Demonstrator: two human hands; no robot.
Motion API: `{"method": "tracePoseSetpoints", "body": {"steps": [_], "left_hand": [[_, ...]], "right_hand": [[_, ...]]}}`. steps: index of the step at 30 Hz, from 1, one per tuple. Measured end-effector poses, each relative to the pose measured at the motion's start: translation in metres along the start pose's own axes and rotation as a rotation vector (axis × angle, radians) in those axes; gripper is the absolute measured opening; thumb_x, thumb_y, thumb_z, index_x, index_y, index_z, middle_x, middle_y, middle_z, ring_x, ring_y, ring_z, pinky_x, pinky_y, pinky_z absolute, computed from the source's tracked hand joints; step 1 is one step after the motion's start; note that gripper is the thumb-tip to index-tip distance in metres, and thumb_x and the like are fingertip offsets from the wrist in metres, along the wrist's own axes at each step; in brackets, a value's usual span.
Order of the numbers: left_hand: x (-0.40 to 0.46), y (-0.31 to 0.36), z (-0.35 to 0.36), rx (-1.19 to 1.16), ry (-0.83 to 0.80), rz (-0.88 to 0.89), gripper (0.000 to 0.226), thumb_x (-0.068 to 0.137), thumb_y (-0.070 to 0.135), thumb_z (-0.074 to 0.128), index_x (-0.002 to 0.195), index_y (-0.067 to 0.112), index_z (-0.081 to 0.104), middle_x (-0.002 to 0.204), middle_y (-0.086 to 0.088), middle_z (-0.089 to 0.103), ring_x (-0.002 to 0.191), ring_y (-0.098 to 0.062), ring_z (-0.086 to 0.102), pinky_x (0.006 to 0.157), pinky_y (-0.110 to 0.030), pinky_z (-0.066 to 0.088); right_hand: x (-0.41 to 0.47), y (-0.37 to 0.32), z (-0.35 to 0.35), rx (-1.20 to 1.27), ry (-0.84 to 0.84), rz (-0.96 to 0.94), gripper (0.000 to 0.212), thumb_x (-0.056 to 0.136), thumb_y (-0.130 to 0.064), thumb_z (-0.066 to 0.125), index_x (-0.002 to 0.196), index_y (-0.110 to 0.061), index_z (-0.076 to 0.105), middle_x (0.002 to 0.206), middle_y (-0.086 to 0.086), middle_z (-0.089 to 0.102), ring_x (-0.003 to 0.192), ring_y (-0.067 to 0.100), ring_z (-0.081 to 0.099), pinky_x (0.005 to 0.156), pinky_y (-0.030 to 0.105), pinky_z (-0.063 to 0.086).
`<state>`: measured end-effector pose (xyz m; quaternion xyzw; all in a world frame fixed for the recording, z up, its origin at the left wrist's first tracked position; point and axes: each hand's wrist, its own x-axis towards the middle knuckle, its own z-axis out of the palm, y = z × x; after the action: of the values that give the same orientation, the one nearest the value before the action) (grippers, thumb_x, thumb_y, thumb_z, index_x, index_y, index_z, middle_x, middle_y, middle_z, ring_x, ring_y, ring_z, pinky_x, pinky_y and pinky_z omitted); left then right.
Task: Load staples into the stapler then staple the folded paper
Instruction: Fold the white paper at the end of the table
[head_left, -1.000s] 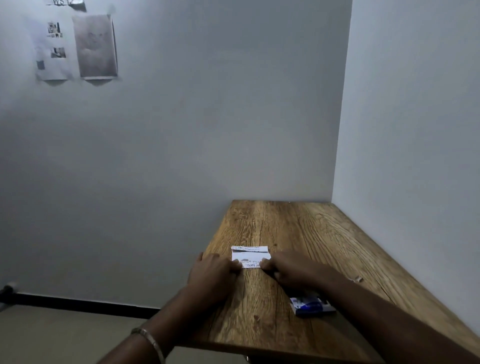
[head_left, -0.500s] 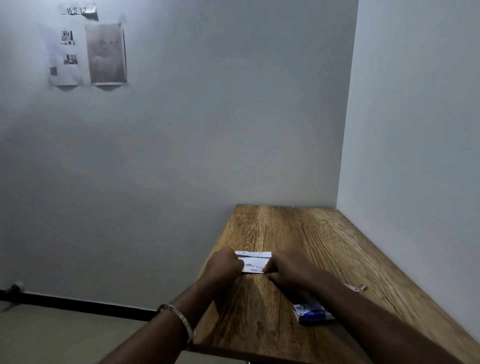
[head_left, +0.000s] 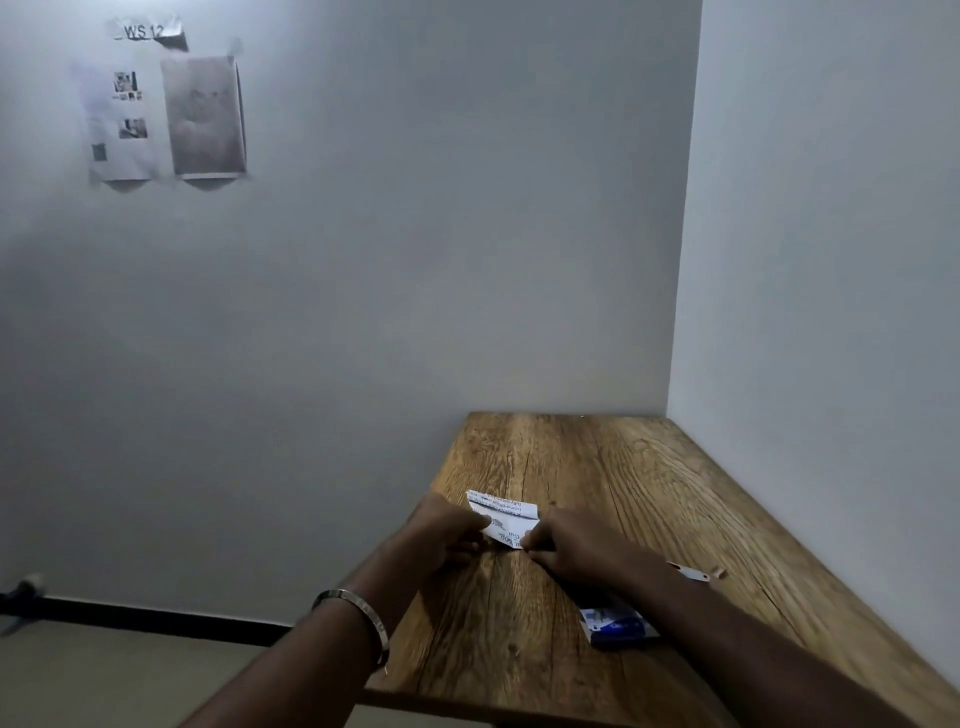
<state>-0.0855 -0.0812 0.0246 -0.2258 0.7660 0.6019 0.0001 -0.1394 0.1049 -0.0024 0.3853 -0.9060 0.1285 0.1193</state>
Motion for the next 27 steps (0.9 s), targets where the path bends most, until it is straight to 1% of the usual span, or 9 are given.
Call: {"method": "tracePoseSetpoints", "body": {"steps": [4, 6, 9, 12, 15, 18, 22, 25, 27], "left_hand": [[-0.005, 0.002, 0.015, -0.094, -0.023, 0.009, 0.022, 0.091, 0.003, 0.066, 0.108, -0.008, 0.06, 0.083, -0.021, 0.074, 0.052, -0.019, 0.069, 0.044, -0.025, 0.055], [-0.004, 0.0, 0.022, -0.124, -0.001, 0.026, 0.018, 0.091, -0.001, 0.064, 0.106, -0.009, 0.056, 0.086, -0.024, 0.073, 0.053, -0.02, 0.069, 0.043, -0.025, 0.055], [0.002, -0.008, 0.024, -0.202, -0.003, 0.027, 0.017, 0.092, -0.006, 0.06, 0.106, -0.01, 0.052, 0.094, -0.029, 0.072, 0.06, -0.022, 0.07, 0.049, -0.026, 0.057], [0.007, -0.012, 0.021, -0.261, -0.024, 0.006, 0.015, 0.091, -0.008, 0.06, 0.102, -0.014, 0.051, 0.091, -0.031, 0.072, 0.063, -0.025, 0.071, 0.058, -0.028, 0.06], [0.011, -0.014, 0.02, -0.289, -0.045, 0.014, 0.012, 0.091, -0.01, 0.059, 0.101, -0.016, 0.054, 0.09, -0.032, 0.072, 0.053, -0.022, 0.07, 0.048, -0.025, 0.059], [0.016, -0.016, 0.019, -0.328, -0.062, 0.03, 0.006, 0.092, -0.01, 0.058, 0.096, -0.014, 0.057, 0.08, -0.026, 0.072, 0.052, -0.021, 0.071, 0.045, -0.024, 0.057], [0.017, -0.019, 0.019, -0.344, -0.081, 0.055, 0.007, 0.091, -0.009, 0.059, 0.097, -0.013, 0.057, 0.072, -0.023, 0.073, 0.052, -0.02, 0.072, 0.044, -0.022, 0.055], [0.017, -0.02, 0.017, -0.357, -0.099, 0.061, 0.011, 0.091, -0.008, 0.061, 0.1, -0.013, 0.056, 0.081, -0.025, 0.074, 0.057, -0.021, 0.073, 0.046, -0.023, 0.057], [0.015, -0.02, 0.017, -0.369, -0.108, 0.065, 0.01, 0.091, -0.008, 0.061, 0.099, -0.011, 0.055, 0.084, -0.026, 0.074, 0.059, -0.022, 0.074, 0.048, -0.024, 0.058]], "right_hand": [[-0.003, -0.003, -0.003, 0.006, -0.015, -0.013, 0.023, 0.094, -0.033, 0.062, 0.113, -0.025, 0.074, 0.105, -0.001, 0.073, 0.096, 0.014, 0.061, 0.072, 0.025, 0.034], [-0.005, -0.003, -0.004, 0.014, -0.027, -0.019, 0.023, 0.095, -0.031, 0.061, 0.113, -0.024, 0.074, 0.105, -0.001, 0.074, 0.095, 0.014, 0.063, 0.072, 0.024, 0.036], [-0.007, -0.002, -0.008, 0.061, -0.077, -0.01, 0.022, 0.095, -0.026, 0.062, 0.113, -0.021, 0.074, 0.105, 0.0, 0.074, 0.091, 0.011, 0.065, 0.074, 0.024, 0.043], [-0.012, 0.002, -0.014, 0.176, -0.086, 0.036, 0.029, 0.093, -0.022, 0.065, 0.122, -0.019, 0.07, 0.117, -0.001, 0.071, 0.099, 0.008, 0.064, 0.08, 0.017, 0.046], [-0.018, 0.011, -0.027, 0.236, 0.009, 0.112, 0.034, 0.093, -0.024, 0.065, 0.127, -0.021, 0.066, 0.123, -0.002, 0.071, 0.099, 0.004, 0.067, 0.08, 0.013, 0.047], [-0.028, 0.027, -0.046, 0.185, 0.093, 0.179, 0.035, 0.092, -0.029, 0.068, 0.126, -0.02, 0.068, 0.125, -0.002, 0.071, 0.107, 0.006, 0.065, 0.087, 0.017, 0.047], [-0.052, 0.048, -0.067, 0.053, -0.031, 0.259, 0.046, 0.088, -0.042, 0.07, 0.127, -0.015, 0.066, 0.12, 0.001, 0.072, 0.103, 0.009, 0.065, 0.076, 0.016, 0.046], [-0.066, 0.055, -0.072, -0.01, -0.183, 0.307, 0.055, 0.085, -0.051, 0.07, 0.127, -0.016, 0.064, 0.118, 0.0, 0.07, 0.102, 0.012, 0.064, 0.082, 0.024, 0.051], [-0.072, 0.056, -0.069, -0.021, -0.242, 0.297, 0.049, 0.086, -0.049, 0.07, 0.122, -0.016, 0.066, 0.114, -0.002, 0.069, 0.098, 0.009, 0.062, 0.077, 0.021, 0.049]]}}
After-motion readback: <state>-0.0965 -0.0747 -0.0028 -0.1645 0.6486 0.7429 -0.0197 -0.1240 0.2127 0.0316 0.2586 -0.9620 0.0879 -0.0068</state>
